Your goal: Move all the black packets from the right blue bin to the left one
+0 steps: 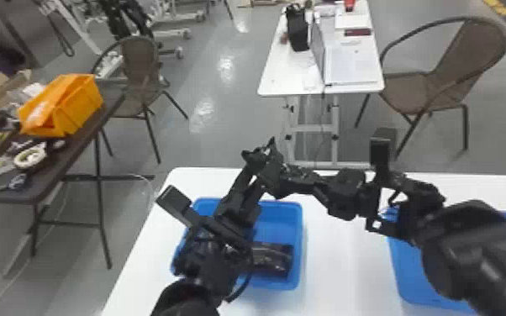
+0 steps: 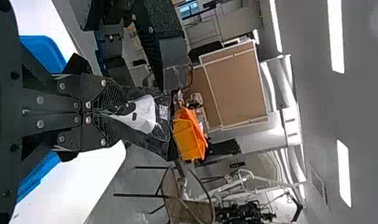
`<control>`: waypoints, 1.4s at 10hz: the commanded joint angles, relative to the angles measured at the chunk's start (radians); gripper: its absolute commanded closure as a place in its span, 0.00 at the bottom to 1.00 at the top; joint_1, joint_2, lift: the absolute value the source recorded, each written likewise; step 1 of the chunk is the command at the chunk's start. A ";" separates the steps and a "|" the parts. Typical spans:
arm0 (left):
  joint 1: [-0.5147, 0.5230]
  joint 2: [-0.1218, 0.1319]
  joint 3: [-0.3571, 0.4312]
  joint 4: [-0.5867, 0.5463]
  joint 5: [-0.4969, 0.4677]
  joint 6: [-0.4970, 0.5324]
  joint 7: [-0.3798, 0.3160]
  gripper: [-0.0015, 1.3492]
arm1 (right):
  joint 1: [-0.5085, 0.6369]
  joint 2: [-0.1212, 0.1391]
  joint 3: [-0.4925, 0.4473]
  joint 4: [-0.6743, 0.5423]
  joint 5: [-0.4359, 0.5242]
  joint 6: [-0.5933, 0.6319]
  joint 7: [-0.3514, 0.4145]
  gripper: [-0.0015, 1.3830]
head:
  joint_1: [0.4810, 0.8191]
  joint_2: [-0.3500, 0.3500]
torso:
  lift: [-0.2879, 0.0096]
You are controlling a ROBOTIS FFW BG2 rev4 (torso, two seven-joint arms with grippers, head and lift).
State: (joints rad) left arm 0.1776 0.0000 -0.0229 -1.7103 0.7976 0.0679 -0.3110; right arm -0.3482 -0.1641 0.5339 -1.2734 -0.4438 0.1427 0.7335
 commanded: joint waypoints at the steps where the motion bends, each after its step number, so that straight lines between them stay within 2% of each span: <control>1: -0.004 -0.003 0.000 0.000 -0.003 0.006 -0.002 0.08 | -0.006 0.000 0.014 0.008 -0.012 0.000 0.000 0.84 | 0.63 0.84 | 0.97; 2: -0.004 -0.003 -0.002 0.000 -0.003 0.003 0.000 0.09 | -0.005 0.000 0.014 0.012 -0.021 0.000 0.000 0.84 | 0.63 0.85 | 0.97; 3: -0.001 -0.003 0.004 0.000 -0.020 0.006 0.000 0.24 | -0.003 0.000 0.014 0.014 -0.024 0.000 0.000 0.84 | 0.63 0.85 | 0.97; 4: 0.000 -0.003 0.009 0.000 -0.038 0.001 0.001 0.74 | -0.003 0.000 0.014 0.014 -0.026 0.000 0.000 0.84 | 0.63 0.85 | 0.97; 5: 0.003 -0.003 0.012 0.000 -0.020 0.006 0.001 0.88 | -0.005 0.000 0.014 0.019 -0.030 -0.002 0.000 0.84 | 0.63 0.85 | 0.97; 10: -0.007 -0.003 0.004 0.000 -0.023 0.010 -0.022 0.90 | -0.035 0.028 -0.003 0.095 -0.038 -0.043 -0.005 0.84 | 0.63 0.84 | 0.97; 11: -0.009 -0.003 0.004 0.000 -0.025 -0.005 -0.022 0.90 | -0.041 0.035 -0.003 0.120 -0.055 -0.066 -0.014 0.81 | 0.63 0.83 | 0.97; 12: -0.007 -0.003 0.009 0.000 -0.034 -0.020 -0.022 0.90 | -0.043 0.041 -0.022 0.137 -0.072 -0.074 -0.005 0.46 | 0.63 0.83 | 0.97; 13: -0.007 -0.003 0.024 0.000 -0.052 -0.030 -0.022 0.90 | -0.020 0.041 -0.069 0.112 -0.065 -0.074 0.015 0.05 | 0.63 0.83 | 0.97; 14: -0.013 -0.003 0.038 0.001 -0.080 -0.048 -0.022 0.90 | 0.029 0.040 -0.150 0.034 -0.032 -0.034 0.032 0.01 | 0.63 0.83 | 0.97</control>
State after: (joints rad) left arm 0.1679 0.0000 0.0083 -1.7100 0.7304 0.0281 -0.3326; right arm -0.3429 -0.1239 0.4227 -1.2040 -0.4907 0.0911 0.7631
